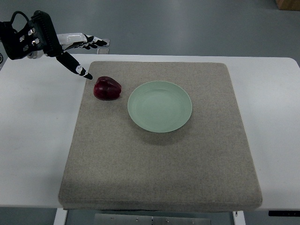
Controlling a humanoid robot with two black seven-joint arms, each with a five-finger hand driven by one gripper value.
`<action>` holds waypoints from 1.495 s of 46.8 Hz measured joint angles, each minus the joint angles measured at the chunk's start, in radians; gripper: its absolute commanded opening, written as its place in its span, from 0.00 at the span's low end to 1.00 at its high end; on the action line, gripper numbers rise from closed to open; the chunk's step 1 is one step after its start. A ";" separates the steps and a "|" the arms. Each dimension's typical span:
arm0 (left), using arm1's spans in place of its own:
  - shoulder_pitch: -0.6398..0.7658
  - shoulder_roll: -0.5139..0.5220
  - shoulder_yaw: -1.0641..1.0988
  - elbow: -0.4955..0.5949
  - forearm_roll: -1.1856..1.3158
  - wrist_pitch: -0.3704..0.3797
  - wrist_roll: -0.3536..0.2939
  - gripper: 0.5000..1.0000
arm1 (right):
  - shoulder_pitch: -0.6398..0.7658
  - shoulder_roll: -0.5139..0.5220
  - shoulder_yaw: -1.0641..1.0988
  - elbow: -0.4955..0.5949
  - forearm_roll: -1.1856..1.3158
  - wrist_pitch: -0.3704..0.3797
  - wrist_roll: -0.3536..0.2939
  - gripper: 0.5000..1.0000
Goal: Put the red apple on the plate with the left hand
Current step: 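Reach the left hand down toward the dark red apple, then close the left hand fingers around the red apple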
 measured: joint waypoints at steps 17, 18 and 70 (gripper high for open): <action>0.007 -0.068 0.057 0.014 0.162 0.036 0.001 0.99 | 0.000 0.000 0.000 0.000 0.000 0.000 0.000 0.86; 0.007 -0.069 0.064 0.014 0.163 0.037 0.001 0.99 | 0.000 0.000 0.000 0.000 0.000 0.000 0.000 0.86; 0.010 -0.138 0.213 0.054 0.204 0.165 0.000 0.65 | 0.000 0.000 0.000 0.000 0.000 0.000 0.000 0.86</action>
